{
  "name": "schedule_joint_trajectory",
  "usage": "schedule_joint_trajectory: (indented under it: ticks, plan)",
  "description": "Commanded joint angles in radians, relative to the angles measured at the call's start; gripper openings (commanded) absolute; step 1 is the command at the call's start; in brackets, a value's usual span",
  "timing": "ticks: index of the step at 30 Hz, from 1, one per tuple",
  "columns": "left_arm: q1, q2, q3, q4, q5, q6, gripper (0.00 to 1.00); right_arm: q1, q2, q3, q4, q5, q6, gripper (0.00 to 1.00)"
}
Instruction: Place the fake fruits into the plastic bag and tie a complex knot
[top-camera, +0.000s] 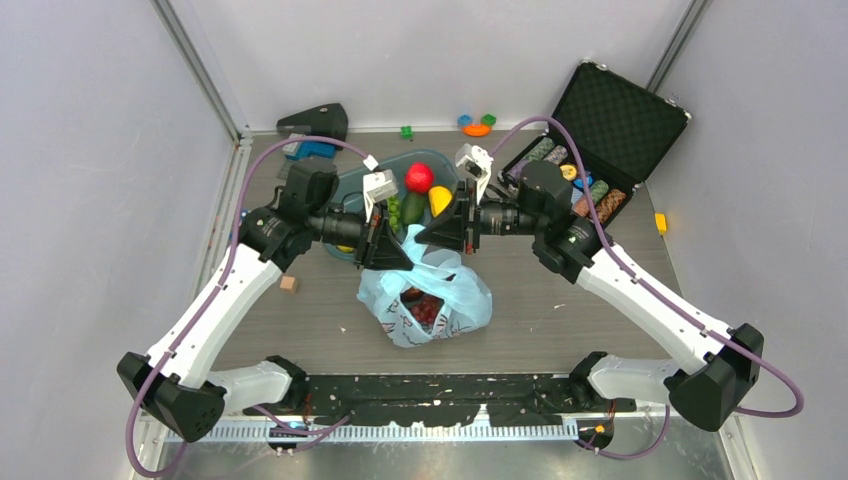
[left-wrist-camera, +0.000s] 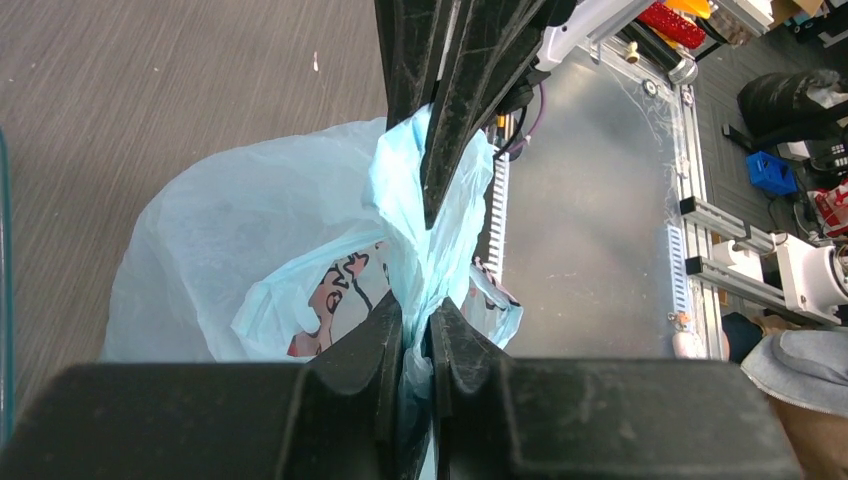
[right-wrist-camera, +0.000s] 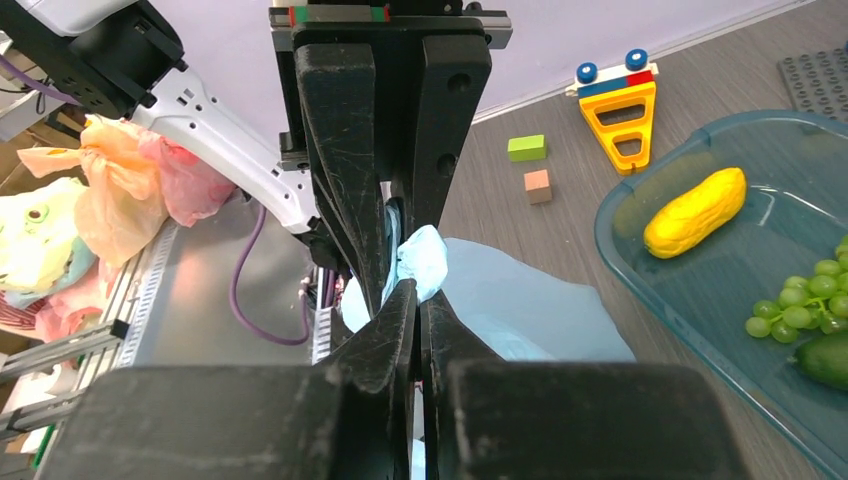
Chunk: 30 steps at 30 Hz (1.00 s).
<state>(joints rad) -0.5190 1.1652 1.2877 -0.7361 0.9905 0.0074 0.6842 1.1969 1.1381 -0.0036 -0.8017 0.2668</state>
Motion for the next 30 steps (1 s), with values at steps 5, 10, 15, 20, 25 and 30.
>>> schedule_joint_trajectory:
  ticks: [5,10,15,20,25,30]
  plan:
    - [-0.003,-0.025,0.004,0.003,-0.034,0.009,0.06,0.001,-0.079,0.024,0.011,0.056,-0.051,0.05]
    - [-0.003,-0.022,0.002,0.016,-0.084,-0.024,0.0,0.061,-0.139,0.002,-0.041,0.081,-0.14,0.05]
    - [0.003,-0.026,-0.004,0.054,-0.131,-0.069,0.0,0.166,-0.139,0.003,-0.183,0.142,-0.246,0.05]
    - [0.01,-0.048,-0.027,0.085,-0.151,-0.099,0.0,0.227,-0.117,-0.045,-0.24,0.205,-0.261,0.05]
    - [0.014,-0.069,-0.053,0.107,-0.166,-0.124,0.02,0.272,-0.1,-0.089,-0.223,0.242,-0.258,0.05]
    - [0.016,-0.081,-0.074,0.091,-0.167,-0.125,0.06,0.279,-0.125,-0.135,-0.178,0.285,-0.235,0.05]
